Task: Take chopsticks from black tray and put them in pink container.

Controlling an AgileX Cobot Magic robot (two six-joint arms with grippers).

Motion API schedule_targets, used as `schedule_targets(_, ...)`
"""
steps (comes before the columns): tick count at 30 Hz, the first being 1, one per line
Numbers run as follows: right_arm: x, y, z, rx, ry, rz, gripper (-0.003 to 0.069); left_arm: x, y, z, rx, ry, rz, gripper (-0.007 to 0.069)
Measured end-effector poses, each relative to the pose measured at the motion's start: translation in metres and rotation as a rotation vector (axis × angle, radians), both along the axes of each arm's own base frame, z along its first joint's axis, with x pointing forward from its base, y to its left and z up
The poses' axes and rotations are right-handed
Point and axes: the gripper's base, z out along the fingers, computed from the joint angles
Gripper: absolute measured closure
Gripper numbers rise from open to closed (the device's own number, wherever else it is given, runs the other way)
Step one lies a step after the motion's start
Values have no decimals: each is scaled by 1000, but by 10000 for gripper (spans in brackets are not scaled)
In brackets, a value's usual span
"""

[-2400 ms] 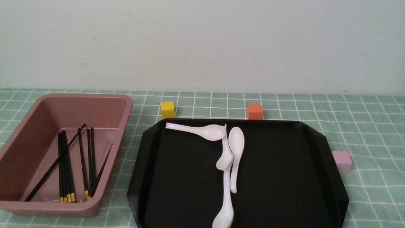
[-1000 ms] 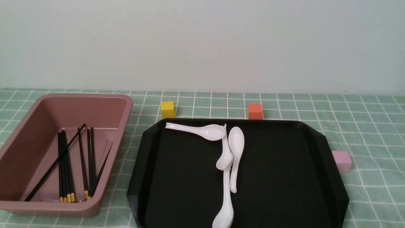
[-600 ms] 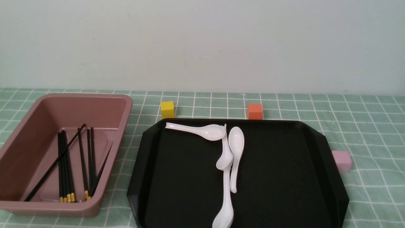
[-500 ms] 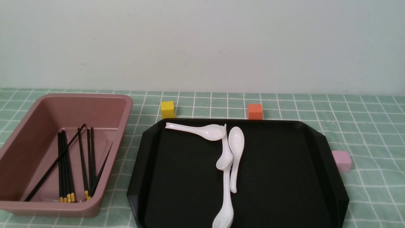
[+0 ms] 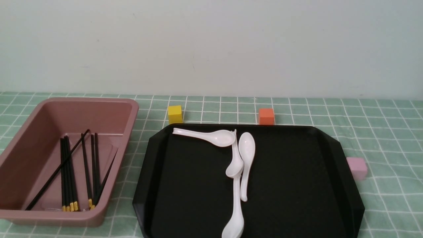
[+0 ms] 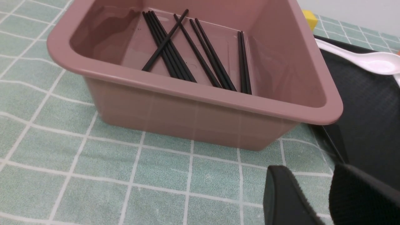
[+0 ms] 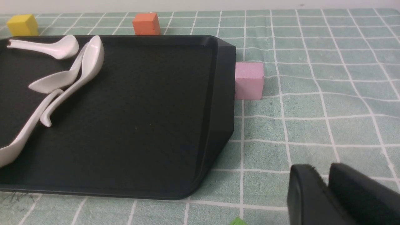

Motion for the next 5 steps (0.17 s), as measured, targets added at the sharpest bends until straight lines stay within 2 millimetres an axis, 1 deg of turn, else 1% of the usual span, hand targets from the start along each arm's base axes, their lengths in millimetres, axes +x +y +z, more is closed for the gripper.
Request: schedule_targets(5, 0, 0, 0, 0, 0, 0, 517, 0, 0, 0, 0, 0, 0, 386)
